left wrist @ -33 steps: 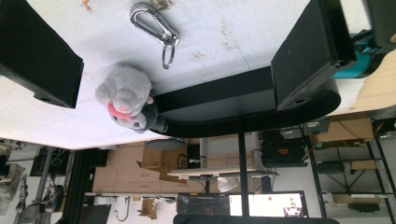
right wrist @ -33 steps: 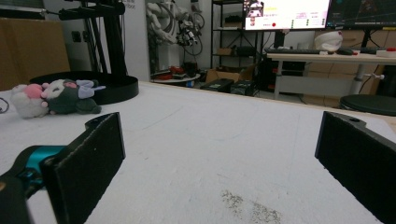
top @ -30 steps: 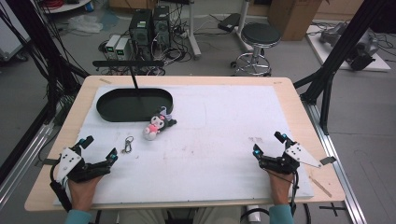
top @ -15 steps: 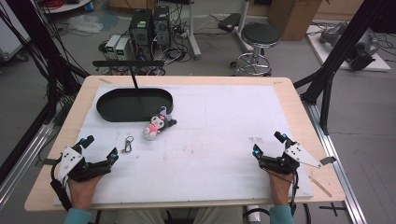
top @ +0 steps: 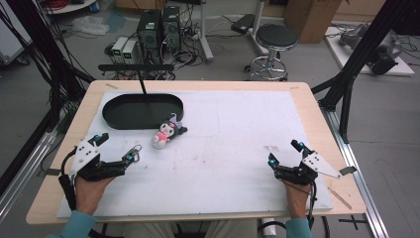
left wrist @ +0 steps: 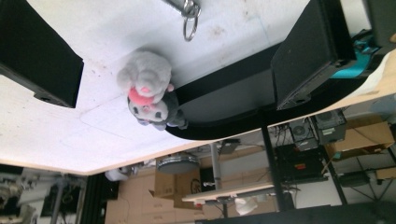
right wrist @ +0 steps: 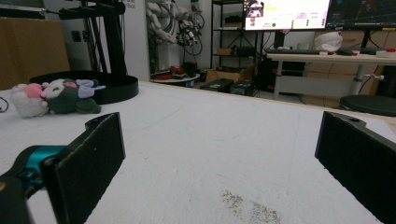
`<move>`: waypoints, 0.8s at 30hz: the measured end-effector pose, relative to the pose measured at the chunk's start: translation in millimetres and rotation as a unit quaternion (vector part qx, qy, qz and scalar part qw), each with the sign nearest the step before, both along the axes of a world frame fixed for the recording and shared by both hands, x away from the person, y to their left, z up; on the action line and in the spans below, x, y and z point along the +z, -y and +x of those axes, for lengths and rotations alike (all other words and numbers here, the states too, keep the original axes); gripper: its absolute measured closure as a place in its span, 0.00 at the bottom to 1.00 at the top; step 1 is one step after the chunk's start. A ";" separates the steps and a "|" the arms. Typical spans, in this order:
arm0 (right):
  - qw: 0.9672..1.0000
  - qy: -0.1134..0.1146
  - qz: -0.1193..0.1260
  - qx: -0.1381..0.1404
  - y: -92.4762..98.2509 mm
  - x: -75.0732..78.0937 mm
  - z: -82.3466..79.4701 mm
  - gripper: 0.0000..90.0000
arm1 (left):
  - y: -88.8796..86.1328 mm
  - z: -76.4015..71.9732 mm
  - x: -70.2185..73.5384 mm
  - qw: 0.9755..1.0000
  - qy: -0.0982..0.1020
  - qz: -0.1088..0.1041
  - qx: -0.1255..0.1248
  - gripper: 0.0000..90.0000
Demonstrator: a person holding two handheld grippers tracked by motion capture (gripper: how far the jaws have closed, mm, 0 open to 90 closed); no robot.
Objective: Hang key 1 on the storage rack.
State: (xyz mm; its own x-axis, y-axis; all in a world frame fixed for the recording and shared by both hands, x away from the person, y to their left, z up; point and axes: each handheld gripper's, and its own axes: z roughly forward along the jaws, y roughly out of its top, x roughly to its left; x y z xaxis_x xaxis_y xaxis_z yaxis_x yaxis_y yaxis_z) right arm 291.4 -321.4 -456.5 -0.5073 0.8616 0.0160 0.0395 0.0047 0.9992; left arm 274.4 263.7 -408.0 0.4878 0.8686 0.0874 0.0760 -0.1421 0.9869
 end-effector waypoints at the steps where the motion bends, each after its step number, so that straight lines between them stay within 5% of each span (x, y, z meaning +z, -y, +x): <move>1: 1.000 0.000 0.001 0.000 -0.1 0.0 0.0 0.01 | 4.2 3.2 6.8 1.000 -0.002 0.013 -0.004 0.03; 16: 1.000 0.000 0.000 0.000 0.0 0.0 0.0 0.01 | 28.7 36.6 45.0 0.996 -0.054 0.068 -0.023 0.03; 24: 1.000 0.000 0.000 0.000 0.0 0.0 0.0 0.01 | 41.1 57.1 54.0 0.991 -0.094 0.094 -0.033 0.03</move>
